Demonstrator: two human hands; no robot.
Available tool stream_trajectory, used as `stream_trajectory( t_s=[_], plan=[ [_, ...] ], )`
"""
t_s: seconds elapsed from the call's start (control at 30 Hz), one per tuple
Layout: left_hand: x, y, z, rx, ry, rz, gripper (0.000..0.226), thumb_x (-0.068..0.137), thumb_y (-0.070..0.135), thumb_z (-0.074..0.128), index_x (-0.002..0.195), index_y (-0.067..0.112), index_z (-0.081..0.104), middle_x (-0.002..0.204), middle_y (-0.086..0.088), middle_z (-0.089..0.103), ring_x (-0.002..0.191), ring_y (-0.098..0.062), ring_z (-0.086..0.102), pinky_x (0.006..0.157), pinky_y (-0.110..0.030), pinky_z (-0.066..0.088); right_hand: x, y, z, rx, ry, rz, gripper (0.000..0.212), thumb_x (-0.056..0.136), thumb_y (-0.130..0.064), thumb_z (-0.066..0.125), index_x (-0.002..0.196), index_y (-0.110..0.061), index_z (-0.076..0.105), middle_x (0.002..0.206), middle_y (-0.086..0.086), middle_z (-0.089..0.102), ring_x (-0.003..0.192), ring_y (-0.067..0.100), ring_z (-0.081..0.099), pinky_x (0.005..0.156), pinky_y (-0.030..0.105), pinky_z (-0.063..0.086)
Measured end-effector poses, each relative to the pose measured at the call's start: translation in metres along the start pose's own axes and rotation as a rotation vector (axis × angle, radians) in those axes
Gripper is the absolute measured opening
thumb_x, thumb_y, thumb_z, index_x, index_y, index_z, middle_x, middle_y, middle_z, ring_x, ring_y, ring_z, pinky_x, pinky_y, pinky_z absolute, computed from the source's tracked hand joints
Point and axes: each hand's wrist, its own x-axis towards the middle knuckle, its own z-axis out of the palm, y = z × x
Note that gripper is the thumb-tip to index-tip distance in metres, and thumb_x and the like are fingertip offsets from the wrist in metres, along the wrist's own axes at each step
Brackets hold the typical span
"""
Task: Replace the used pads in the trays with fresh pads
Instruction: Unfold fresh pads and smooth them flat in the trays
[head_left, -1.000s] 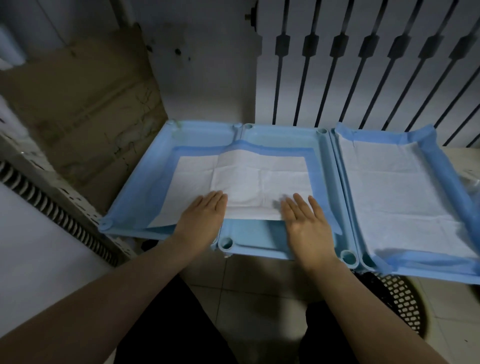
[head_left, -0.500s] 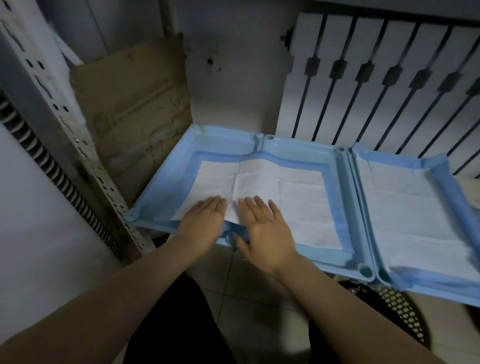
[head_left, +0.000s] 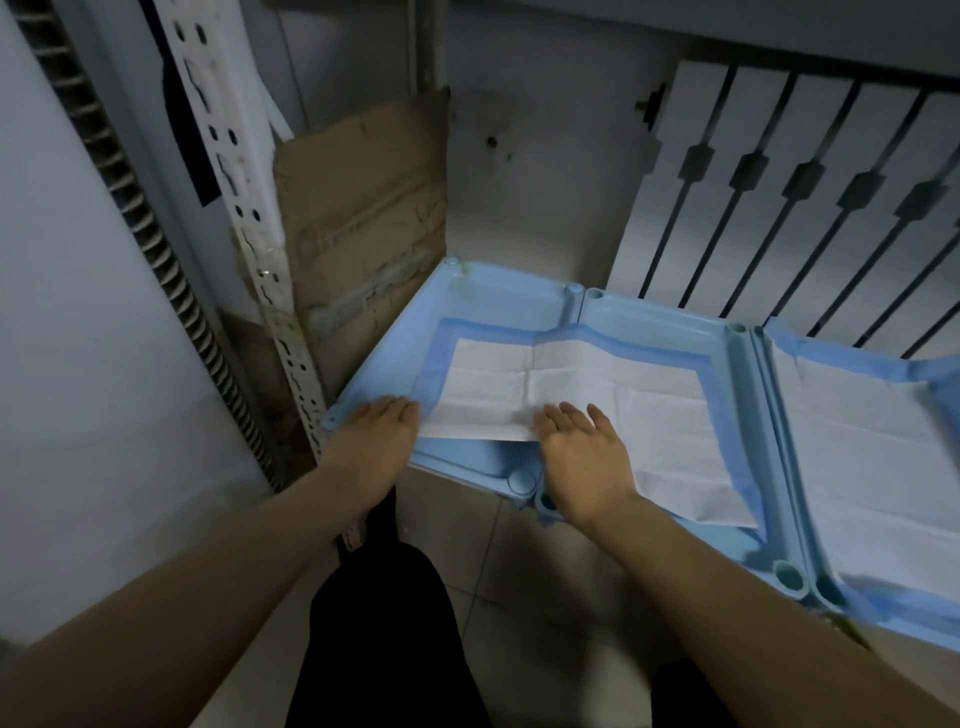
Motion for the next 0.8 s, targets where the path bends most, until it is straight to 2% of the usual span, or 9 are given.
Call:
stream_trajectory(
  t_s=[0.07, 0.1, 0.2, 0.3, 0.37, 0.43, 0.57, 0.7, 0.8],
  plan=[
    [-0.008, -0.013, 0.004, -0.044, -0.039, -0.023, 0.045, 0.052, -0.009, 0.081, 0.094, -0.001, 0.066, 0.083, -0.015, 0.067, 0.077, -0.031, 0.068, 0.069, -0.038, 0.057, 0.001, -0.003, -0.003, -0.008, 0.012, -0.004, 0.078, 0.081, -0.017, 0.070, 0.148, -0.010, 0.031, 0.153, 0.007, 0.034, 0.143, 0.024, 0.026, 0.120, 0.040, 0.008],
    [-0.009, -0.017, 0.006, -0.050, -0.032, -0.064, 0.041, 0.053, -0.006, 0.082, 0.089, 0.002, 0.065, 0.078, -0.011, 0.065, 0.073, -0.029, 0.067, 0.069, -0.037, 0.057, 0.002, -0.005, -0.004, -0.009, 0.016, -0.010, 0.076, 0.081, -0.017, 0.070, 0.147, -0.010, 0.033, 0.152, 0.007, 0.036, 0.142, 0.024, 0.028, 0.120, 0.040, 0.009],
    [-0.012, -0.022, 0.009, -0.146, 0.012, -0.200, 0.037, 0.087, 0.006, 0.058, 0.123, 0.003, 0.050, 0.114, -0.014, 0.059, 0.112, -0.031, 0.054, 0.104, -0.044, 0.039, 0.003, -0.011, -0.007, 0.017, 0.027, -0.001, 0.063, 0.087, -0.014, 0.061, 0.145, -0.012, 0.037, 0.148, 0.006, 0.041, 0.139, 0.023, 0.034, 0.119, 0.038, 0.011],
    [-0.014, -0.016, 0.008, -0.577, 0.163, -0.620, 0.045, 0.098, 0.023, 0.047, 0.134, -0.003, 0.039, 0.130, -0.021, 0.047, 0.122, -0.038, 0.044, 0.104, -0.050, 0.036, 0.002, -0.010, -0.009, 0.063, 0.028, 0.045, 0.059, 0.085, -0.016, 0.063, 0.140, -0.014, 0.042, 0.140, 0.005, 0.050, 0.131, 0.022, 0.044, 0.118, 0.036, 0.017],
    [-0.018, 0.000, -0.005, -0.986, 0.290, -0.888, 0.043, 0.097, 0.041, 0.049, 0.103, -0.001, 0.057, 0.103, -0.019, 0.058, 0.100, -0.034, 0.056, 0.090, -0.047, 0.046, 0.001, -0.010, -0.011, 0.081, 0.005, 0.065, 0.062, 0.081, -0.019, 0.069, 0.138, -0.014, 0.044, 0.137, 0.004, 0.053, 0.126, 0.022, 0.048, 0.116, 0.035, 0.021],
    [-0.020, 0.026, -0.023, -1.511, 0.221, -1.110, 0.051, 0.091, 0.058, 0.050, 0.071, 0.011, 0.050, 0.074, -0.008, 0.054, 0.072, -0.025, 0.057, 0.072, -0.037, 0.050, -0.002, -0.013, -0.013, 0.087, -0.020, 0.065, 0.065, 0.077, -0.021, 0.075, 0.135, -0.013, 0.046, 0.134, 0.005, 0.055, 0.124, 0.022, 0.050, 0.115, 0.034, 0.023],
    [-0.017, 0.070, -0.044, -1.776, -0.092, -1.001, 0.058, 0.084, 0.067, 0.051, 0.105, 0.013, 0.052, 0.107, -0.013, 0.062, 0.097, -0.026, 0.065, 0.090, -0.041, 0.055, -0.008, -0.019, -0.025, 0.097, -0.065, 0.042, 0.077, 0.070, -0.031, 0.083, 0.133, -0.011, 0.046, 0.133, 0.006, 0.054, 0.122, 0.024, 0.050, 0.112, 0.033, 0.027],
    [0.006, 0.077, -0.046, -1.853, -0.046, -0.968, 0.047, 0.090, 0.052, 0.056, 0.123, 0.019, 0.052, 0.118, -0.010, 0.060, 0.100, -0.026, 0.064, 0.085, -0.035, 0.055, -0.015, -0.022, -0.030, 0.133, 0.011, 0.011, 0.073, 0.078, -0.026, 0.077, 0.140, -0.013, 0.041, 0.136, 0.006, 0.054, 0.123, 0.024, 0.050, 0.109, 0.030, 0.030],
    [0.019, 0.079, -0.046, -1.934, -0.067, -1.030, 0.040, 0.102, 0.039, 0.040, 0.133, 0.015, 0.049, 0.120, -0.009, 0.060, 0.109, -0.030, 0.059, 0.098, -0.047, 0.046, -0.021, -0.024, -0.030, 0.140, 0.072, -0.029, 0.071, 0.086, -0.019, 0.068, 0.147, -0.015, 0.032, 0.139, 0.007, 0.052, 0.124, 0.025, 0.050, 0.110, 0.029, 0.030]
  ],
)
